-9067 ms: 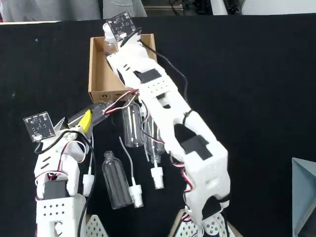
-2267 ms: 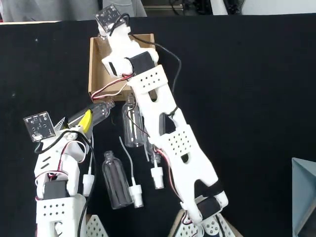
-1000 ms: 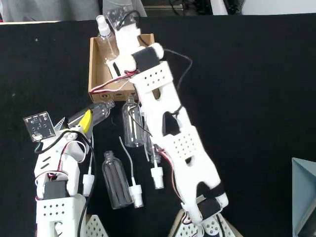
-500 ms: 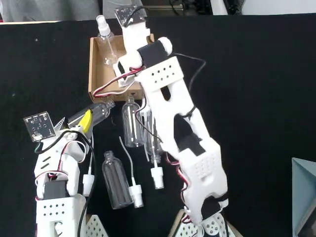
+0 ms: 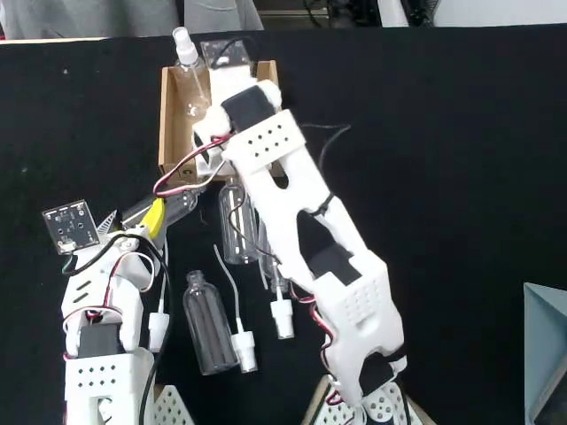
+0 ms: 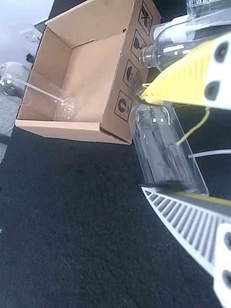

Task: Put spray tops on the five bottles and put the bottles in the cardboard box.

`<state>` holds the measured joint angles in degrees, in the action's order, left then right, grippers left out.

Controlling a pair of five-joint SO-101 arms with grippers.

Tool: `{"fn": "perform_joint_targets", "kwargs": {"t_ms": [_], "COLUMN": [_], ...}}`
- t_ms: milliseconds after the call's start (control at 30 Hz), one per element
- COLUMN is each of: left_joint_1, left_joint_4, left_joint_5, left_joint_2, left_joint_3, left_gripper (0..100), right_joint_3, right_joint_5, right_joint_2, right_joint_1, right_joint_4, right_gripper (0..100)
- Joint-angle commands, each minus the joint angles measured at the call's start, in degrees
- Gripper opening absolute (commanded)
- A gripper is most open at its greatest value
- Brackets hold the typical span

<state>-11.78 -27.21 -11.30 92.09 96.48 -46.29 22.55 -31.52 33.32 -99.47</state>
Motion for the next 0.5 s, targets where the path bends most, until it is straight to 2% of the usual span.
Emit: {"fn": "perform_joint_targets", "kwargs": {"t_ms": [0,233,467], "left_joint_1": [-0.13,-0.13,-0.13], "left_joint_4": [-0.18,-0.18,0.0], "left_joint_5": [0.44,0.44,0.44], "left_joint_2": [0.18,0.18,0.18], "left_joint_3": [1.45,1.45,1.45], "left_gripper": [25,25,25], "right_joint_3": [1.98,9.19,18.42], "right_joint_5": [3.34,4.48,11.34], "right_joint_2": [5.32,5.32,5.32], "right_joint_1": [1.49,1.49,1.58], "right_joint_4": [0.0,5.36,13.54], "right_gripper": [21.6,21.5,21.3]}}
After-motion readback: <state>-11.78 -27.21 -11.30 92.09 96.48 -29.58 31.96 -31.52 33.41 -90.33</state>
